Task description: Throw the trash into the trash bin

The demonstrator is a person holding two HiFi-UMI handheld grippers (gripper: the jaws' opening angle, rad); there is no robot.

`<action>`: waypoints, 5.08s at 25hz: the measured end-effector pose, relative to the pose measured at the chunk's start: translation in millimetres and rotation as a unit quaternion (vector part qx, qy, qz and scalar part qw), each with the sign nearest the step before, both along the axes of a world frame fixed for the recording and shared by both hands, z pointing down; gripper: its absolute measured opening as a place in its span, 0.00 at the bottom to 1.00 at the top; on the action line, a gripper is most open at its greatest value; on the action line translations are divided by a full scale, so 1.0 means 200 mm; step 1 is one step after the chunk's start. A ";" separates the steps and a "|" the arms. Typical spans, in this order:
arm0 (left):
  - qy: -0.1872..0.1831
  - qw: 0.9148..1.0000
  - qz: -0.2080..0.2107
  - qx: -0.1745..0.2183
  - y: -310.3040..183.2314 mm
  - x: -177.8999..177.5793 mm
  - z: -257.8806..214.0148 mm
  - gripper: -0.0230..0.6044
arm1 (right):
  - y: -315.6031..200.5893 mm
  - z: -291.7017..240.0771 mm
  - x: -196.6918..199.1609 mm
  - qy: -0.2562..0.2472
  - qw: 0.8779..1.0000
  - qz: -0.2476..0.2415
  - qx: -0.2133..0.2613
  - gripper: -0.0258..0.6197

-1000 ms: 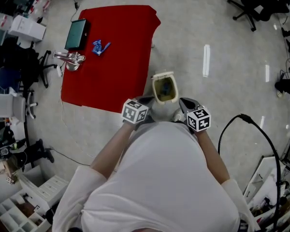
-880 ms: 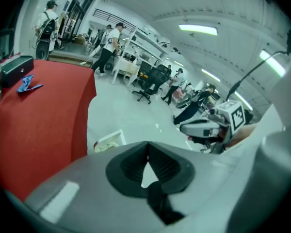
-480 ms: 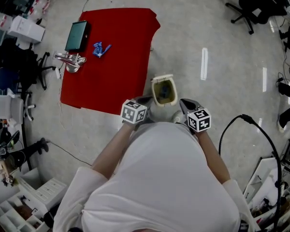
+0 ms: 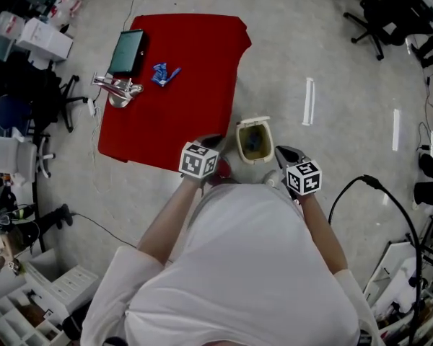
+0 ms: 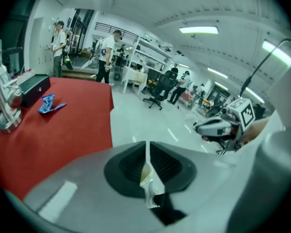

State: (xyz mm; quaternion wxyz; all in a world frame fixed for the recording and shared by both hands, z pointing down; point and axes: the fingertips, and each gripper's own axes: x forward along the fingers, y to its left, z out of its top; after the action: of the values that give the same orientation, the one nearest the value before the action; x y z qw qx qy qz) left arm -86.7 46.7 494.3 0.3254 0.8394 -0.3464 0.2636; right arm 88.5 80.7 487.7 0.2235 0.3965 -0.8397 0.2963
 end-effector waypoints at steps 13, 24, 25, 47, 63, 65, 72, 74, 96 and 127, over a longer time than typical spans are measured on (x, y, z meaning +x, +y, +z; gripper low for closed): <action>-0.084 0.993 -0.020 0.083 -0.39 -0.58 0.01 0.21 | -0.15 -0.03 -0.47 0.006 1.000 -0.019 0.002 0.04; -0.135 0.983 -0.030 0.123 -0.72 -0.84 0.16 0.25 | -0.28 -0.04 -0.71 -0.010 1.000 -0.010 -0.015 0.04; -0.146 0.980 -0.035 0.129 -0.76 -0.87 0.17 0.26 | -0.30 -0.04 -0.73 -0.011 1.000 -0.009 -0.016 0.04; -0.296 0.946 -0.107 0.075 -1.29 -1.30 0.75 0.41 | -0.41 0.07 -0.91 -0.016 0.998 0.004 -0.060 0.04; -0.214 0.967 -0.135 0.034 -1.29 -1.25 0.78 0.07 | -0.35 0.13 -0.88 -0.025 0.997 0.019 -0.073 0.04; -0.207 0.968 -0.137 0.028 -1.30 -1.25 0.78 0.07 | -0.34 0.14 -0.88 -0.026 0.997 0.021 -0.075 0.04; -0.201 0.969 -0.144 0.024 -1.28 -1.25 0.70 0.01 | -0.34 0.13 -0.87 -0.027 0.997 0.023 -0.074 0.04; -0.191 0.972 -0.135 0.023 -1.25 -1.21 0.67 0.02 | -0.34 0.12 -0.87 -0.028 0.997 0.022 -0.071 0.04; -0.169 0.976 -0.115 0.073 -0.86 -0.75 0.38 0.04 | -0.14 0.09 -0.60 -0.037 0.998 0.006 -0.043 0.04; -0.146 0.989 -0.020 0.014 0.02 0.26 0.41 0.04 | 0.19 0.22 0.15 -0.056 0.996 0.030 -0.064 0.04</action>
State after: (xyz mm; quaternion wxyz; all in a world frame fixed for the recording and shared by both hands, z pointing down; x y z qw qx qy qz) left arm -34.7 51.7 576.0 0.2647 0.7894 -0.4106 0.3718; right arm 118.2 117.8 531.5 0.1926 0.3891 -0.8178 0.3778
